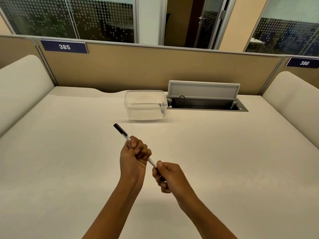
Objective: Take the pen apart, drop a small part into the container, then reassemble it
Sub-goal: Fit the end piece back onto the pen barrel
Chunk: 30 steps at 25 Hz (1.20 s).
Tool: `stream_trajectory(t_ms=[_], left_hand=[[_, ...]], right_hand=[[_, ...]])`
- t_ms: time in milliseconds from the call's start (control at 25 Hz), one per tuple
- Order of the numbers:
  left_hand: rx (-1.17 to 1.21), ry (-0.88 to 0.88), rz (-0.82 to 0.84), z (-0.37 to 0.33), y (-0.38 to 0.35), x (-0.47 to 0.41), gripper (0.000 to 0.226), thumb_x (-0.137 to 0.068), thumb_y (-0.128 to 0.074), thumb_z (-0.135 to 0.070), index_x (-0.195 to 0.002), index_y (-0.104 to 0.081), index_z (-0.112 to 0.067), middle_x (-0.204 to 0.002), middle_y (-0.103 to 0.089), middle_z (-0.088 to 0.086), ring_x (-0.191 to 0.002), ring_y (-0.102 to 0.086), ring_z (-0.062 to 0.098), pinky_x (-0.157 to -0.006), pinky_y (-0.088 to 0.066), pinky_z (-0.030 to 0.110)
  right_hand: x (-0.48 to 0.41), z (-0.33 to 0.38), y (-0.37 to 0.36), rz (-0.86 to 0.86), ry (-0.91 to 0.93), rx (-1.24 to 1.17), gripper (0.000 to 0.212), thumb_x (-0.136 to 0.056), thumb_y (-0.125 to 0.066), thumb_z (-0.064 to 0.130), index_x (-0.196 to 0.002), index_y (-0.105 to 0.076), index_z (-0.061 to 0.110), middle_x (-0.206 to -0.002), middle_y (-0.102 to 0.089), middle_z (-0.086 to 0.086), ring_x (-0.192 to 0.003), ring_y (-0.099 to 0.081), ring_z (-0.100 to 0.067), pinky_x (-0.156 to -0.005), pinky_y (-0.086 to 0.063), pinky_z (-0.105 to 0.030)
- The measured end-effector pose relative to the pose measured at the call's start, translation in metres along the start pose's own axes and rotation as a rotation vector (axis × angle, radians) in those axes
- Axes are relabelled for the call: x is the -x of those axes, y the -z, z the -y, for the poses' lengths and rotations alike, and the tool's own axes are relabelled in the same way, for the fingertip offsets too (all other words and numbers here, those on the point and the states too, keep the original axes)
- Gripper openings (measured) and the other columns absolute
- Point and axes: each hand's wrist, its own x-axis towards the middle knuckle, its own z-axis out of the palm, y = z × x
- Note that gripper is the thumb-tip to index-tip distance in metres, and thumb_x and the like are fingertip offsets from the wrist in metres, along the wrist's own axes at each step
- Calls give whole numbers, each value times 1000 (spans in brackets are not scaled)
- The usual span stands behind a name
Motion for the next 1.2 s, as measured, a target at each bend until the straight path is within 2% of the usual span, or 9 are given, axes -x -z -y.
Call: stream_trajectory(t_ms=[80,200,320,520,640,720,960,1080,1200], left_hand=[[21,-18,-35,0,0,-1,39,-96,-19,0,-62,-33,-16,-44,-34,-8,-39,-28,6,-41,-29,17],[37,-4,-61,-1,-3,-3,40,-96,-19,-2,-61,-34,-15,-43,-34,-7,-37,-28,6,-39,-29,17],[-2,24,-49,-3,-5,-4,41,-96,-18,-1,-61,-34,-15,-43,-33,-7,-37,-27,6,-38,-28,17],[-16,113,52,-7,-8,-6,40,-97,-19,-4,-61,-33,-15,-41,-33,-8,-36,-24,5,-38,-26,17],[48,226,113,-10,-6,-7,41,-98,-20,-9,-59,-34,-15,-42,-33,-7,-44,-14,9,-38,-26,17],[49,216,88,-9,-4,-8,40,-96,-19,-5,-60,-33,-16,-41,-33,-7,-42,-15,8,-38,-26,17],[2,53,-151,-1,-10,-11,41,-96,-19,-3,-60,-36,-16,-41,-33,-7,-35,-27,6,-37,-29,17],[-39,54,-229,0,-12,-11,41,-93,-19,-1,-59,-36,-17,-40,-32,-7,-34,-26,6,-36,-26,17],[-90,54,-187,2,-13,-11,40,-92,-17,0,-59,-34,-17,-39,-32,-8,-34,-24,5,-36,-25,17]], right_hand=[[1,-9,-7,-230,357,563,33,-98,-42,33,-75,-61,19,-65,-57,6,-53,-49,-9,-48,-35,-15],[2,-16,-10,-293,533,711,37,-94,-37,37,-79,-60,13,-68,-58,2,-54,-48,-10,-50,-37,-17],[-1,-12,-13,-193,370,319,35,-97,-46,21,-63,-53,22,-55,-46,11,-48,-40,-7,-48,-31,-14],[0,2,-6,238,-329,-762,37,-98,-39,17,-62,-49,12,-54,-36,3,-40,-23,-6,-37,-19,-16],[4,3,-2,299,-450,-965,33,-94,-42,17,-63,-50,11,-53,-35,3,-39,-25,-5,-36,-18,-16],[5,6,-2,204,-355,-719,36,-97,-42,22,-65,-53,12,-54,-39,4,-40,-28,-5,-37,-21,-15],[5,-7,-13,-433,564,819,26,-90,-50,31,-81,-66,13,-64,-63,1,-52,-55,-11,-44,-47,-22],[2,-8,-16,-448,598,835,19,-87,-58,18,-73,-66,9,-61,-64,-2,-51,-55,-12,-45,-46,-20],[-3,-3,-16,-317,311,498,34,-90,-51,1,-62,-58,17,-58,-56,7,-51,-50,-5,-52,-37,-9]])
